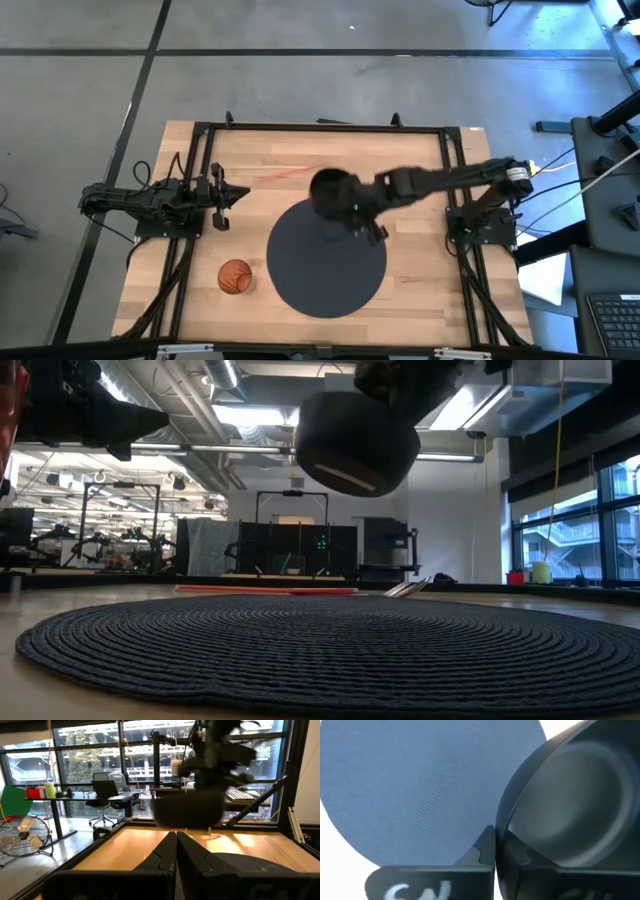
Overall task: Pick & Place Utensil
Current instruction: Put the black bowl on the center of the blue mat
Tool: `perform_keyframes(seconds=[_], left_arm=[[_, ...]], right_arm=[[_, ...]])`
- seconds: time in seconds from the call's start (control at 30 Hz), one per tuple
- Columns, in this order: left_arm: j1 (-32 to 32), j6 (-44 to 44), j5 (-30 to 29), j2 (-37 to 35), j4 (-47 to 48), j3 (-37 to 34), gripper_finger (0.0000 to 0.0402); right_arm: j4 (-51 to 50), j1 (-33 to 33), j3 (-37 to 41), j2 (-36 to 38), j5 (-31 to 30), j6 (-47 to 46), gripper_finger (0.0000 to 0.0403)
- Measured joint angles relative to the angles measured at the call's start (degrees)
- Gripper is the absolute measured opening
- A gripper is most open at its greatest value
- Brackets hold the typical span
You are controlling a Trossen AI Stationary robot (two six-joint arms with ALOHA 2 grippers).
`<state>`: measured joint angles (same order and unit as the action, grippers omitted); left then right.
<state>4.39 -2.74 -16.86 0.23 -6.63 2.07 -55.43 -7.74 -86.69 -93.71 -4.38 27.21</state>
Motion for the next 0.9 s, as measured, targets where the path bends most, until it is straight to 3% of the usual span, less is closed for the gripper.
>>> perform_keyframes(seconds=[0.17,0.3,0.6,0.9], left_arm=[[-0.01,0.00,0.00,0.00,0.00,0.00,0.0004],[0.00,0.00,0.00,0.00,0.00,0.00,0.0004],[0.00,-1.44,-0.01,0.00,-0.01,0.00,0.0004],[0.00,-1.00,0.00,0.00,0.00,0.00,0.0004]], right_arm=[[13.46,-4.87,7.62,-0.86,0.09,1.30,0.0004],[17.76,-6.84,10.91,-4.29,-0.23,0.55,0.0004],[16.04,-11.18,9.07,-14.47,-4.61,-2.21,0.0004],[12.70,-15.52,5.01,-17.38,-4.57,-1.96,0.0004]])
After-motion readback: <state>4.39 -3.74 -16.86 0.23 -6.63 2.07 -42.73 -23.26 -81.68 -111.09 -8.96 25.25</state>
